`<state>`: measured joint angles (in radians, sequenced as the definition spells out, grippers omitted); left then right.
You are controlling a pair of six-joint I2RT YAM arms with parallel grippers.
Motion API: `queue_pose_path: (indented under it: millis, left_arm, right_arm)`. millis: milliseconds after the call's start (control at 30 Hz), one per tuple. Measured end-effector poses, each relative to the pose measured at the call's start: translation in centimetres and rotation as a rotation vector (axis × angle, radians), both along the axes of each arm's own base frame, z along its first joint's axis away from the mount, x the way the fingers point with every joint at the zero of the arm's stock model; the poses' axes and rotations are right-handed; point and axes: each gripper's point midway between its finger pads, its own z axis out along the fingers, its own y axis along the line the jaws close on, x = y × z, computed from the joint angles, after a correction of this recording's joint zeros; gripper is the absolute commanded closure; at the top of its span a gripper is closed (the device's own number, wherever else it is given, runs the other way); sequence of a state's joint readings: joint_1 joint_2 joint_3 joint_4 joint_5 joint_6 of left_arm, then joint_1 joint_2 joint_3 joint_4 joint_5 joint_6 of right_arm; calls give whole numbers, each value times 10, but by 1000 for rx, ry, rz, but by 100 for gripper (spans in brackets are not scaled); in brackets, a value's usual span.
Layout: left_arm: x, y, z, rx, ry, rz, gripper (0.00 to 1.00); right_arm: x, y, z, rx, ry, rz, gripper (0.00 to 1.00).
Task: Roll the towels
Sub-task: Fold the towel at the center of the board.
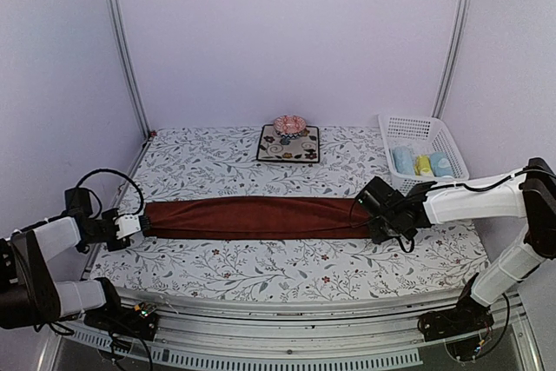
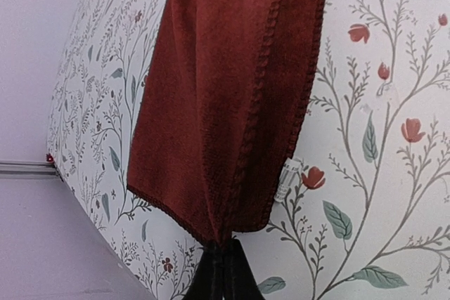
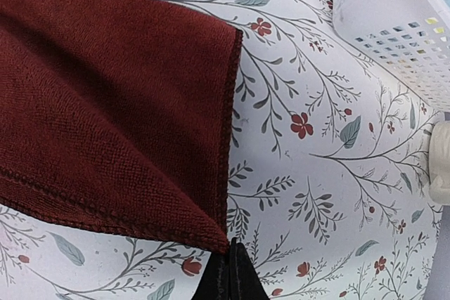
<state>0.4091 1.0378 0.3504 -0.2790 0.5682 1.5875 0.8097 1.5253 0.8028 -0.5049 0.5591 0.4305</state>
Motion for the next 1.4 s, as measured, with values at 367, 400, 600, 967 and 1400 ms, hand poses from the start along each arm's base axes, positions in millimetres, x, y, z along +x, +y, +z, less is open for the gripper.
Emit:
queue_pose_path:
  millis: [367, 400, 600, 967, 1400]
  left_arm:
    - [-8, -1, -6, 11, 26, -25, 93]
    - [-8, -1, -6, 12, 29, -26, 92]
    - [-11, 1, -9, 22, 41, -34, 63]
    - [4, 22, 13, -41, 55, 11, 3]
    - [63, 33, 45, -488, 240, 232, 9]
  right_arm:
    - [-2, 2, -5, -9, 11, 7, 96]
    - [-3, 2, -7, -15, 17, 7, 95]
    - [-4, 0, -13, -31, 32, 1, 72]
    - [-4, 6, 9, 34, -1, 18, 16]
    - [41, 19, 36, 354, -51, 19, 17]
